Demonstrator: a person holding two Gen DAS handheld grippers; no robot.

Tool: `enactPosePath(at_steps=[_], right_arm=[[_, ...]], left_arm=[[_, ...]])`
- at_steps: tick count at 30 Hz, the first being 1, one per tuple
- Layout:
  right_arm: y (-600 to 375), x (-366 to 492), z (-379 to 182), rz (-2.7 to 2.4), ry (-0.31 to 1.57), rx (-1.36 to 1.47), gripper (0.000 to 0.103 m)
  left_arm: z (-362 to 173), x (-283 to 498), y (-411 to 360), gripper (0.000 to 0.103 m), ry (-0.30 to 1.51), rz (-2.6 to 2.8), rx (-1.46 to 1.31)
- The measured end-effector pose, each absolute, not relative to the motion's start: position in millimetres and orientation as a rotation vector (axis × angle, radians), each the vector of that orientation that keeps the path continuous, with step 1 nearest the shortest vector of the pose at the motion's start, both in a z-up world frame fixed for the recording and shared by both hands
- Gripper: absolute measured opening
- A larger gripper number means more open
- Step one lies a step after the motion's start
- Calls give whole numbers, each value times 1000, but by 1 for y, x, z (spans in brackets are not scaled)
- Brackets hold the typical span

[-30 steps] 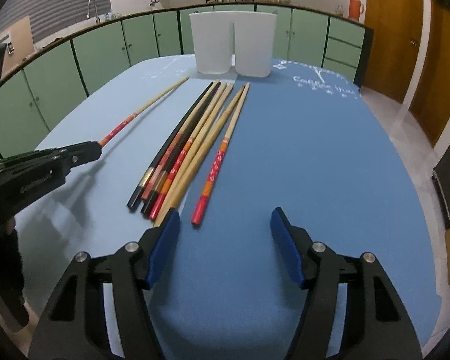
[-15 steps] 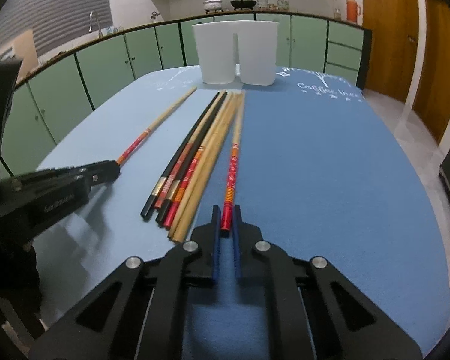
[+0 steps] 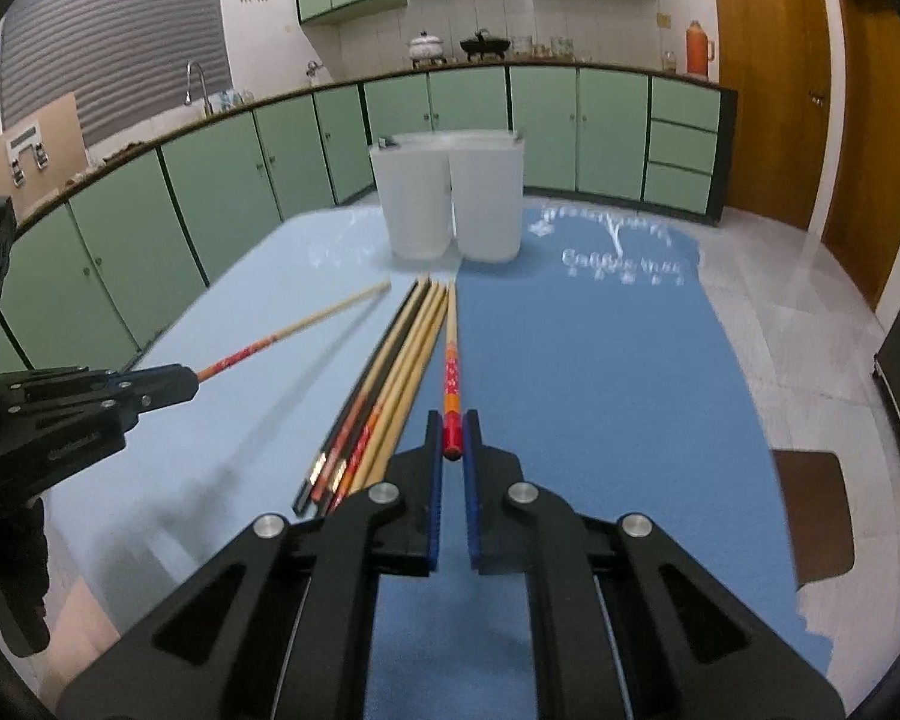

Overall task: Organize utensils
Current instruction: 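Lift both chopsticks, insert them into the white holder and open both grippers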

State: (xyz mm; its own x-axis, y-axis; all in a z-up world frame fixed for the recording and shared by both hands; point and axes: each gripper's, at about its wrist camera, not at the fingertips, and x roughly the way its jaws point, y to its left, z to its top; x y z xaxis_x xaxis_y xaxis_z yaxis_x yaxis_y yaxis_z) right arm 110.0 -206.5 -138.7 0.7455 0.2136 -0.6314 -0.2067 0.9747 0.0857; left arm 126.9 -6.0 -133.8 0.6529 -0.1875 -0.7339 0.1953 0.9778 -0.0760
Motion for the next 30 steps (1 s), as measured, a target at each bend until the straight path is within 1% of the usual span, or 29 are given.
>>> enactPosePath(at_steps=[6, 16, 22, 30], right_arm=[[-211, 109, -121, 239, 662, 31, 5], [-224, 122, -60, 280, 576, 86, 5], [-225, 150, -29, 322, 588, 96, 5], [-229, 185, -5, 338, 608, 77, 5]], left_arm=[[-108, 123, -2, 6, 774, -222, -22], [-59, 128, -4, 6, 643, -232, -22], [-40, 144, -10, 6, 602, -248, -6], [-23, 167, -15, 5, 566, -260, 15]])
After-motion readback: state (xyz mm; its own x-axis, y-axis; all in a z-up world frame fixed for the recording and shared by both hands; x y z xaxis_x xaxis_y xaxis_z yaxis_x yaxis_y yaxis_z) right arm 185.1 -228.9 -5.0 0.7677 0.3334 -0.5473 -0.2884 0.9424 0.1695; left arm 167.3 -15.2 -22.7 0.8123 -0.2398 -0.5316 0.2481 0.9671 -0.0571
